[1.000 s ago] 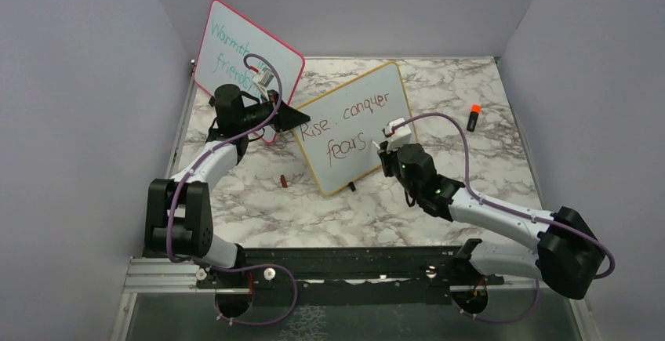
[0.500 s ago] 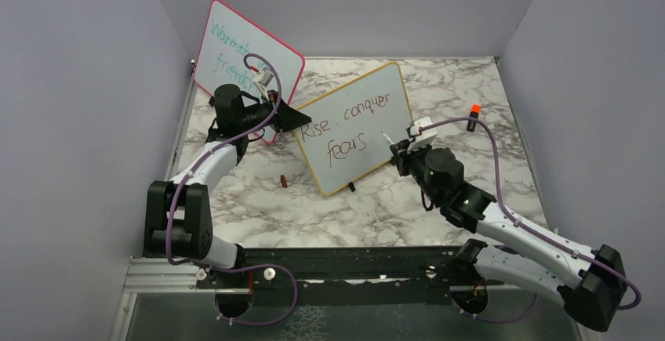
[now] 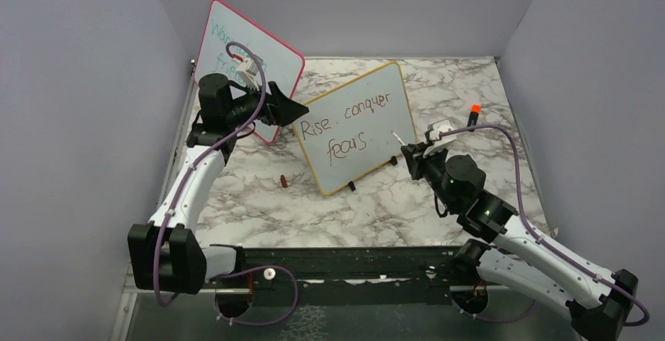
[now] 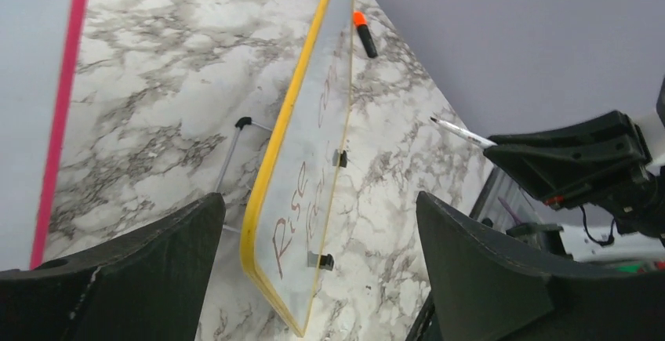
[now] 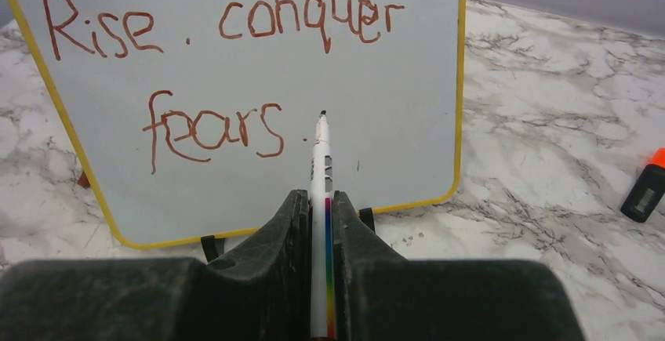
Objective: Write a sentence on the whiteboard
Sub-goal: Write a sentence on the whiteboard, then close the whiteboard marker at the center of the board.
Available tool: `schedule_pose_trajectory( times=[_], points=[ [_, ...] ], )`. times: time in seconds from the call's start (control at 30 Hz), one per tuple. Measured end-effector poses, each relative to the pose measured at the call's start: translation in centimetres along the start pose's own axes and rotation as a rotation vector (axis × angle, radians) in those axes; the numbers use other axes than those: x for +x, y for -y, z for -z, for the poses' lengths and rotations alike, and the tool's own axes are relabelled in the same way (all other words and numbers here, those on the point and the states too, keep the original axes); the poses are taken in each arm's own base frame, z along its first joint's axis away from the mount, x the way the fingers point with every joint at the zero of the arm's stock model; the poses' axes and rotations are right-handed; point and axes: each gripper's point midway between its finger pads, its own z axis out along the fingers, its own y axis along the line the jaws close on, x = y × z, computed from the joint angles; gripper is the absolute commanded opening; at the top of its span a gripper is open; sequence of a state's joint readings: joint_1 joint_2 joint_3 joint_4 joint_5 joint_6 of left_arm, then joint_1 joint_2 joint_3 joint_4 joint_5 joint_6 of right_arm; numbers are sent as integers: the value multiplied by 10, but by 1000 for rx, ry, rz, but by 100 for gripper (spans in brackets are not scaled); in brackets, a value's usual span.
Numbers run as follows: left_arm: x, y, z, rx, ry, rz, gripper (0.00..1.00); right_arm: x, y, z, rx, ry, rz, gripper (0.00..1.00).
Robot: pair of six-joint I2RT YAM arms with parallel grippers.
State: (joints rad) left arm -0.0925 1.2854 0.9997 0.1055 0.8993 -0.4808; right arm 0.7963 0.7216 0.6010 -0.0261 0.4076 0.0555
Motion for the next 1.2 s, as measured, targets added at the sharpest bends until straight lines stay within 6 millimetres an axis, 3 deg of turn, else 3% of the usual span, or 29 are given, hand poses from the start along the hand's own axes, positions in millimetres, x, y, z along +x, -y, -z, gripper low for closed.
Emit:
schedule_pose_trajectory(
  times=[0.13,0.3,0.47,0.7,0.8,0.9,1.07,1.2],
  points=[
    [-5,-3,19,-157,20,-26,99,-1,2,6,0,0,-8,0],
    [8,-14,51,-359,63,-13,99,-6,3,11,-2,20,-32,1],
    [45,-35,76,-526,59,71,97,-7,4,13,-2,24,-41,0],
    [117,-72,96,-720,-46,296,99,1,3,12,-3,8,-37,1],
    [138,-81,102,-776,-73,358,97,-1,4,14,-6,16,-42,0],
    [147,-88,109,-836,-79,387,99,-6,5,18,-9,38,-54,0],
    [163,-98,108,-917,-121,421,98,-7,6,23,-11,56,-71,0],
    [195,-100,97,-981,-248,409,85,-6,6,23,-14,57,-75,0]
  ],
)
